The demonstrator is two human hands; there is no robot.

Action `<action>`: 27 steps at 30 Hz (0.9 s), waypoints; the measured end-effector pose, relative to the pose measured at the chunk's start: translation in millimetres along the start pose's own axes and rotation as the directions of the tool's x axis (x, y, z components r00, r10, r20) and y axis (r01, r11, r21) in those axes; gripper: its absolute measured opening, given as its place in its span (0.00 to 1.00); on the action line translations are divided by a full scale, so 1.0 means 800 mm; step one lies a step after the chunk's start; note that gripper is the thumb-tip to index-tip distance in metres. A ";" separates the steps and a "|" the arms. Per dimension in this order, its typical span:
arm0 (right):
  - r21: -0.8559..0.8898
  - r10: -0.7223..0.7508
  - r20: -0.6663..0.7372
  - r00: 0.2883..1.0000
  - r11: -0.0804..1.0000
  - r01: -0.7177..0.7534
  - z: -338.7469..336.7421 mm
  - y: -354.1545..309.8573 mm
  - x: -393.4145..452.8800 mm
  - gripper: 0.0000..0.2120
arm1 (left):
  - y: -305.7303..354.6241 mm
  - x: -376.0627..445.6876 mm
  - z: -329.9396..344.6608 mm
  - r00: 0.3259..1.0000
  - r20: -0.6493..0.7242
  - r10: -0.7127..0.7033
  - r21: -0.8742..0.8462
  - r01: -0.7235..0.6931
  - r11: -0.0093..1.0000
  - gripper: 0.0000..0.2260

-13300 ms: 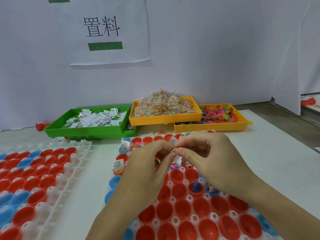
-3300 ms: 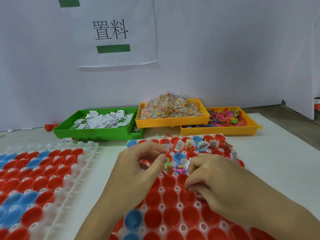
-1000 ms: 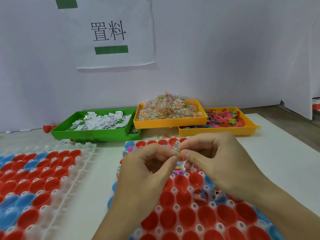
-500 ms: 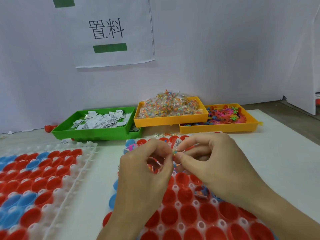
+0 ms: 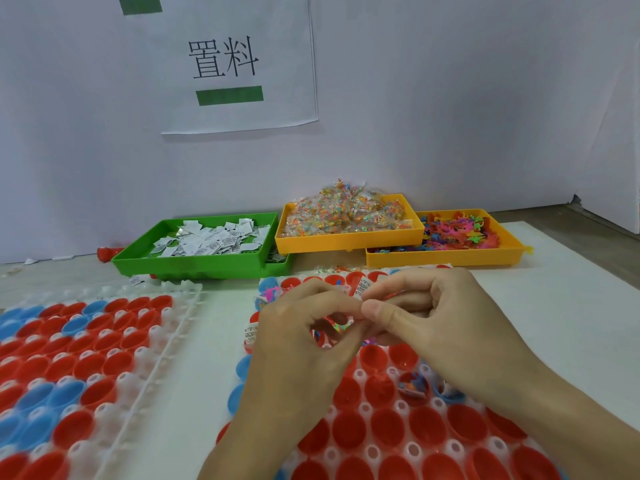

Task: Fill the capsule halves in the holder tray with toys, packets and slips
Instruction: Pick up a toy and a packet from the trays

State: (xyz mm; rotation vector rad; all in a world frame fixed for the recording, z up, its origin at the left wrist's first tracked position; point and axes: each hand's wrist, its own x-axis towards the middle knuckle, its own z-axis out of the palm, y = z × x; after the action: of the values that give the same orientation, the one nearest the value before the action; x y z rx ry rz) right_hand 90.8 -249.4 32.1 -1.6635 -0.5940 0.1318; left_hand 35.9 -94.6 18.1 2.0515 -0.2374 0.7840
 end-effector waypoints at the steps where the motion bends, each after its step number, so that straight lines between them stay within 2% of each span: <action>1: -0.002 -0.004 -0.003 1.000 1.000 0.004 -0.001 0.000 0.001 0.02 | 0.000 0.000 0.000 1.000 0.003 -0.014 -0.018 0.014 1.000 0.05; 6: 0.000 -0.057 -0.041 0.998 0.998 0.057 -0.006 -0.001 0.003 0.06 | 0.002 -0.001 0.000 0.991 0.019 -0.135 -0.207 0.136 0.969 0.06; 9: -0.030 -0.087 -0.030 0.996 0.996 0.086 -0.005 0.000 0.003 0.07 | 0.002 0.001 -0.001 0.979 0.043 -0.201 -0.254 0.206 0.945 0.08; 14: -0.125 -0.129 -0.071 0.989 0.985 0.120 -0.001 0.004 0.003 0.09 | -0.003 0.001 -0.001 0.974 0.102 -0.203 -0.220 0.221 0.950 0.06; 17: -0.187 -0.148 -0.085 0.985 0.974 0.131 -0.002 0.006 0.003 0.08 | -0.006 -0.001 -0.001 0.975 0.091 -0.204 -0.214 0.220 0.952 0.06; 23: -0.123 -0.128 -0.004 0.992 0.984 0.126 -0.005 0.002 0.003 0.08 | -0.006 0.000 -0.002 0.975 0.089 -0.203 -0.154 0.215 0.964 0.07; 27: -0.193 -0.171 0.016 0.985 0.966 0.171 -0.005 0.002 0.001 0.10 | -0.005 0.001 -0.006 0.973 0.136 -0.188 -0.104 0.203 0.974 0.06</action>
State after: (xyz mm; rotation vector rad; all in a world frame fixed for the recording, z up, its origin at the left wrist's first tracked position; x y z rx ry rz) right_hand 93.7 -253.1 31.3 -1.7907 -0.7670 -0.0541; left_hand 35.9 -88.1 17.7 1.9788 -0.1441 0.5093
